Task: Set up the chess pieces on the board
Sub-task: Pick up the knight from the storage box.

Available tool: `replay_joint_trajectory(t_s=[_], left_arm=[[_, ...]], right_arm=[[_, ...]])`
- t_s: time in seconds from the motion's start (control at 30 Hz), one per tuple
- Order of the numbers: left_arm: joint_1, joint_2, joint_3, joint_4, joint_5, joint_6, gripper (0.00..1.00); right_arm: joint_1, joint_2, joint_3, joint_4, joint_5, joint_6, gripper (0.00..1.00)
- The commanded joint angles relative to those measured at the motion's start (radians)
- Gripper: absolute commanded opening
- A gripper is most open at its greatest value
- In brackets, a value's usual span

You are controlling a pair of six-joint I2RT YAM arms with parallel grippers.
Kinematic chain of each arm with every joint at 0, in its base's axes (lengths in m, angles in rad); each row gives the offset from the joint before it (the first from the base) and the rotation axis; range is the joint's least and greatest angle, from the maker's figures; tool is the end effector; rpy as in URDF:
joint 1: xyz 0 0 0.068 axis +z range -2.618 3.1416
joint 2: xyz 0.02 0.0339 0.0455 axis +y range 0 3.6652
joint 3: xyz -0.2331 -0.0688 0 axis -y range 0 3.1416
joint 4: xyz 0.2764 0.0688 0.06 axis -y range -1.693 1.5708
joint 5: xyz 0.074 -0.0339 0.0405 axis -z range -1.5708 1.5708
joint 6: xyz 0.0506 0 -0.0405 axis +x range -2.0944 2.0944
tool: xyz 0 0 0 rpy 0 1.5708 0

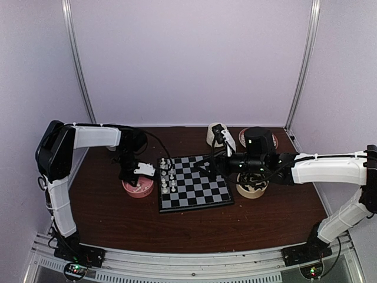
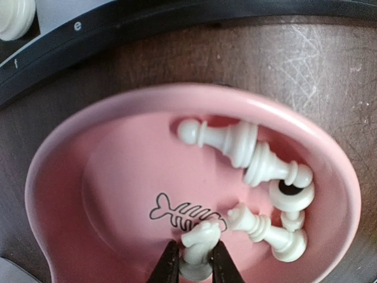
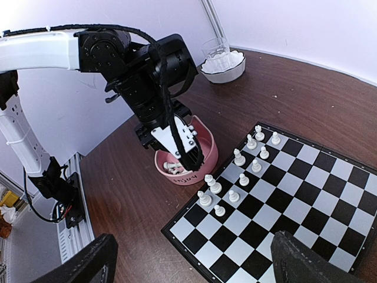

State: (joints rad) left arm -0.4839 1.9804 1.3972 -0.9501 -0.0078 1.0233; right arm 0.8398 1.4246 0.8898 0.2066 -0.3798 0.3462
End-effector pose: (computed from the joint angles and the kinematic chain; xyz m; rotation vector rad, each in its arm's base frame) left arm 0.3377 -0.1770 0.1007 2.1261 2.2662 0.0272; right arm 0.2324 0.2872 0.2159 -0.7672 1.9013 1.1363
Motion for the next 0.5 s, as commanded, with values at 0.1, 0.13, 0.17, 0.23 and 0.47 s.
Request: replay_joint_trajectory(t_s=[0.1, 0.13, 0.17, 0.23, 0.47], left_arm=[[0.007, -0.120, -0.006, 0.035, 0.069, -0.012, 0.09], [0.007, -0.137, -0.005, 0.035, 0.075, -0.016, 0.09], [0.005, -0.153, -0.003, 0.038, 0.079, -0.020, 0.09], [0.005, -0.187, 0.001, 0.039, 0.091, -0.031, 0.09], [-0.032, -0.289, -0.004, 0.056, 0.156, -0.095, 0.09]], right_arm=[[0.001, -0.024, -0.014, 0.024, 0.008, 0.003, 0.94], [0.001, -0.025, -0.014, 0.026, 0.008, 0.004, 0.94], [0.001, -0.026, -0.015, 0.026, 0.009, 0.005, 0.94], [0.001, -0.030, -0.017, 0.028, 0.008, 0.005, 0.94], [0.000, -0.077, -0.042, 0.062, 0.006, 0.025, 0.92]])
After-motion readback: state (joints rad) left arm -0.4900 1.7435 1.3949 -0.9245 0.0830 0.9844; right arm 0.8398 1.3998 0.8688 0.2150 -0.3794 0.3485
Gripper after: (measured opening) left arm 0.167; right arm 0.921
